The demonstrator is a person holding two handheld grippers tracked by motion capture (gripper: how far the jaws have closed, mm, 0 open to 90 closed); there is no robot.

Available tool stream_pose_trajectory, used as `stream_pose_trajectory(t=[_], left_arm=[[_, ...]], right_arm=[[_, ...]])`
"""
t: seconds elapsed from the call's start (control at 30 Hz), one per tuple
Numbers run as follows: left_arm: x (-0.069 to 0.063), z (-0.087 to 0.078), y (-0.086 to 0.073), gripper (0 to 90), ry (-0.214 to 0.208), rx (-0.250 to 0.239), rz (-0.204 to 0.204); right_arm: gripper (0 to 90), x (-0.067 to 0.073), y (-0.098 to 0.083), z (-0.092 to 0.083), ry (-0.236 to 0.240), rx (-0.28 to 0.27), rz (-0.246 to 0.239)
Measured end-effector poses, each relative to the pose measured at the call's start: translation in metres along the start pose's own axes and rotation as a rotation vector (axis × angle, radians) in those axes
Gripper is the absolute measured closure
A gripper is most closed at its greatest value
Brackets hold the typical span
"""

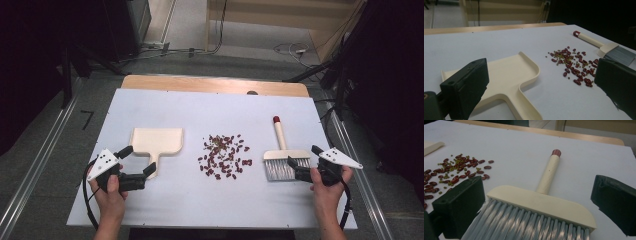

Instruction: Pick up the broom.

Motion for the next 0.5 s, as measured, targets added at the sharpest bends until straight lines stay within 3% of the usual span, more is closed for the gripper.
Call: stream_pose_trajectory(t=[0.27, 0.5], left_arm=[[-0.001, 0.0, 0.001, 0.0, -0.002, 0.002, -0.001], [0.001, -0.001, 0.001, 0.0, 0.008, -0.004, -0.011]], right_arm=[[0.0, 0.001, 0.002, -0.001, -0.006, 0.013, 0.004], [0.0, 0.004, 0.015, 0.001, 0.015, 0.034, 0.004]])
Point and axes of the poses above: each handheld gripper's, and its own axes: z roughly forward along the jaws, y roughly out of its top, x roughly to its left, the point moved 3 cm from there along z, roughly forward along the jaws, and after that the axes turned 14 degrees about -x, right-handed, at the moved point
